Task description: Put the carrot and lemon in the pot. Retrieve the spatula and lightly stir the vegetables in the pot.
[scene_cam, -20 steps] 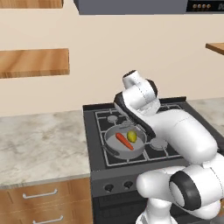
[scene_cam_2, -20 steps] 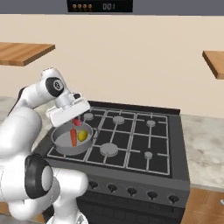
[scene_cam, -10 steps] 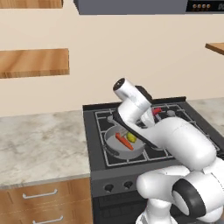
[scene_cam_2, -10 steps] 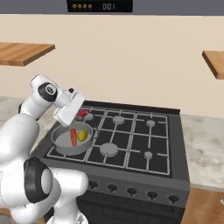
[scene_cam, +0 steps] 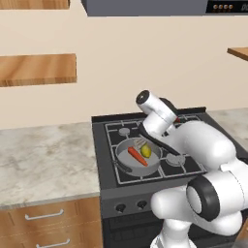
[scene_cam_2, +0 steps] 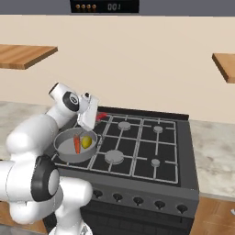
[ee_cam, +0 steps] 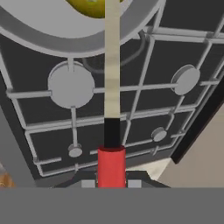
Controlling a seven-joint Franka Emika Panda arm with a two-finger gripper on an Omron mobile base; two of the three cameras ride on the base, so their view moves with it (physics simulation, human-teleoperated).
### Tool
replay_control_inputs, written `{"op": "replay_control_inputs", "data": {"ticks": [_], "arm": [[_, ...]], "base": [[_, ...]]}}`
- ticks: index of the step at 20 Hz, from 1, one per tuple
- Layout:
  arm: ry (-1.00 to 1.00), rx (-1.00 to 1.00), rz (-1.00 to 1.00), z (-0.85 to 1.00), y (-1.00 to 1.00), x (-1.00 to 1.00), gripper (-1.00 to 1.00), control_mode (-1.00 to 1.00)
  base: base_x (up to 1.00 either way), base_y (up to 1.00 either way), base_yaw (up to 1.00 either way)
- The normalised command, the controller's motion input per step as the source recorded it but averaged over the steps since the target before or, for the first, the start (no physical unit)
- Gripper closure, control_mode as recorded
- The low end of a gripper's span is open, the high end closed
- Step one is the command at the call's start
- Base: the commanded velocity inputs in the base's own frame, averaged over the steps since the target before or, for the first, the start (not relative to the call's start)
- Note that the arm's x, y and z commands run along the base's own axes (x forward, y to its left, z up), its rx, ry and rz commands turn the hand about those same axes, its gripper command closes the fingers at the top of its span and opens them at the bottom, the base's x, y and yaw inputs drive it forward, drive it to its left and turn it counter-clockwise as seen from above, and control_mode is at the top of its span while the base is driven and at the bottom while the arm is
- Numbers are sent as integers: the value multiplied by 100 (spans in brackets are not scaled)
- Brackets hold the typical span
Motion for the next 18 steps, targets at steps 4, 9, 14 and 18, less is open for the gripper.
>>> {"op": "replay_control_inputs", "data": {"ticks": [4, 9, 14, 18], "arm": [[10, -10, 2, -41, 0, 44, 100, -100], [5, -9, 1, -27, 0, 25, 100, -100], [7, -5, 3, -2, 5, 0, 100, -100], [3, -4, 8, 1, 3, -13, 100, -100]], "base": [[0, 0, 0], [0, 0, 0], [0, 0, 0], [0, 0, 0]]}}
